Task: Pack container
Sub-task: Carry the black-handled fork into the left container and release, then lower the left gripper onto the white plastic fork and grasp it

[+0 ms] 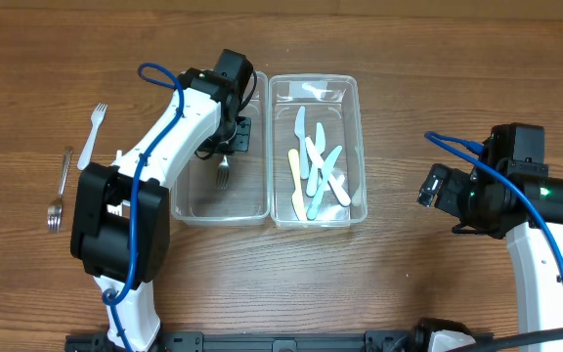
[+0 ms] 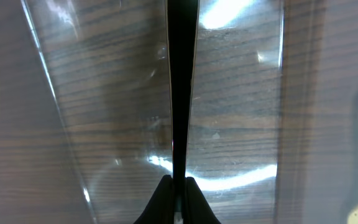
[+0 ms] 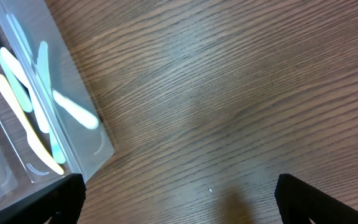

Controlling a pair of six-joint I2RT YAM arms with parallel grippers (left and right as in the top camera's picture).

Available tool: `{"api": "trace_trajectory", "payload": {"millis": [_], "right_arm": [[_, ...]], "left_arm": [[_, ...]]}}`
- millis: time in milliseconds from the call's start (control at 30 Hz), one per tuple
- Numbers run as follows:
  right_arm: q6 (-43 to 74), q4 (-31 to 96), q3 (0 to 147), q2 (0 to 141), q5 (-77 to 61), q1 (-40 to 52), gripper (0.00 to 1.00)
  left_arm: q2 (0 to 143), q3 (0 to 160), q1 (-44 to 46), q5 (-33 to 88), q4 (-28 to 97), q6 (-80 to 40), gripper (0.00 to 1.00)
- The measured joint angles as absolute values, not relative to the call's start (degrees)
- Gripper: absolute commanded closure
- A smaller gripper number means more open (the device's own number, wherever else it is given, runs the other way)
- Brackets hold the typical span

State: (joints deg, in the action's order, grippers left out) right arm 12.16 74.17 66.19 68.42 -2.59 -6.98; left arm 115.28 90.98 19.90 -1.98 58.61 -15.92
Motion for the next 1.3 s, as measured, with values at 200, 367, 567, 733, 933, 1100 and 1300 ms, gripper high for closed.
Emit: {"api": "trace_trajectory", "payload": {"millis": [200,367,567,733,933,1100,1300], "right_arm": [[12.16,74.22,66.19,68.42,-2.76,-6.98,0.0],[12.19,74.17,66.19,68.42,-2.79,-6.98,0.0],[12.16,74.19,66.19,68.42,-2.76,-6.98,0.0],[12.16,74.17,66.17,68.42,-2.79,-6.98,0.0],[12.16,74.15,66.15,68.42,-2.79,-6.98,0.0],[12.14,74.15,66.15,68.42,-2.79,-6.98,0.0],[12.19,74.17,66.15,68.42,-2.76,-6.98,0.0]], "left_arm": [[115.28,93.36,19.88,-2.04,62.35,-16.38,0.42],[109.16,103.28,19.79,-7.88,74.3,-16.38,0.32],[83.74,106.06,11.25,-11.05,82.08,-16.62,0.24],[74.78,94.52,-3.97,-11.79,78.02,-16.01,0.18],[80.18,72.07,-14.04,-4.75,61.43,-12.05,0.15],[90.63,66.57,-15.22,-1.06,55.31,-8.95,0.15],[101.06,66.57,-15.22,-0.1,50.78,-8.38,0.15]]}}
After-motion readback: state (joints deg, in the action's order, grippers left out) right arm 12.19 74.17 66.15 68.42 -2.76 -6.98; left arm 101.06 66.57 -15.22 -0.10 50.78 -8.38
